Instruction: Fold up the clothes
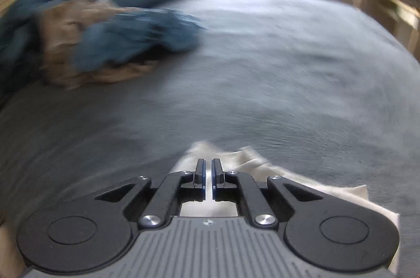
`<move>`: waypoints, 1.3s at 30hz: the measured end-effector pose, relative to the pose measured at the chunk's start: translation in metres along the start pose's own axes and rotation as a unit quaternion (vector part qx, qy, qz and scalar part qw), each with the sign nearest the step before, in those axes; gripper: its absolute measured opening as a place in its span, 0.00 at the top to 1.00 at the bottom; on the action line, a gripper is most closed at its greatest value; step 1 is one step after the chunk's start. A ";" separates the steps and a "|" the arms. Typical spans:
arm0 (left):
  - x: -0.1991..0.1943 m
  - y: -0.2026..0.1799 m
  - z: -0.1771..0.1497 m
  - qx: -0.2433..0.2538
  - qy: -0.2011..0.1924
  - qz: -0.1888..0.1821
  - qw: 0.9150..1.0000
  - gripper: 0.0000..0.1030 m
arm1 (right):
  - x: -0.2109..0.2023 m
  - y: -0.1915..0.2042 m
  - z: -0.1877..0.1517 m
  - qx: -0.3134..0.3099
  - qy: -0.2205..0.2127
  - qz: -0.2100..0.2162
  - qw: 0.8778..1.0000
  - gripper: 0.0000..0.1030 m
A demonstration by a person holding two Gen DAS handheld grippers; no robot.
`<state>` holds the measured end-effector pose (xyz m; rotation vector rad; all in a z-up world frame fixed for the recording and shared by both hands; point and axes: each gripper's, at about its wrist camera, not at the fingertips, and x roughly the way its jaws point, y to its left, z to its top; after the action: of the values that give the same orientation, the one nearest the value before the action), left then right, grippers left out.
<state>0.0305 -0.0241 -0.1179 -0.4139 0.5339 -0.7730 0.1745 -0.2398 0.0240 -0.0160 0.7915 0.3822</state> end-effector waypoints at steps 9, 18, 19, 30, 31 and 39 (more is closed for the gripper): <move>0.001 -0.005 0.005 -0.007 0.013 0.016 1.000 0.69 | 0.013 0.034 -0.070 -0.060 0.025 -0.022 0.998 1.00; 0.000 -0.011 0.005 0.000 0.024 0.033 0.999 0.69 | -0.045 0.028 -0.104 -0.017 -0.041 -0.017 0.999 0.95; 0.000 -0.011 0.005 0.001 0.027 0.036 0.999 0.69 | -0.033 0.025 -0.117 -0.015 -0.025 -0.029 0.999 0.96; 0.001 -0.017 0.010 0.023 0.036 0.055 0.998 0.68 | -0.103 0.009 -0.158 0.048 -0.192 -0.119 0.973 0.95; 0.001 -0.018 0.011 0.024 0.037 0.057 0.997 0.68 | -0.095 -0.004 -0.169 0.062 -0.177 -0.135 0.973 0.94; -0.016 -0.041 0.033 0.068 0.009 0.067 0.995 0.59 | -0.103 -0.046 -0.199 0.135 -0.203 -0.167 0.955 0.88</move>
<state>0.0178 -0.0337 -0.0649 -0.2424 0.5177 -0.6799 -0.0129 -0.3474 -0.0503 0.1786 0.4162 -0.0500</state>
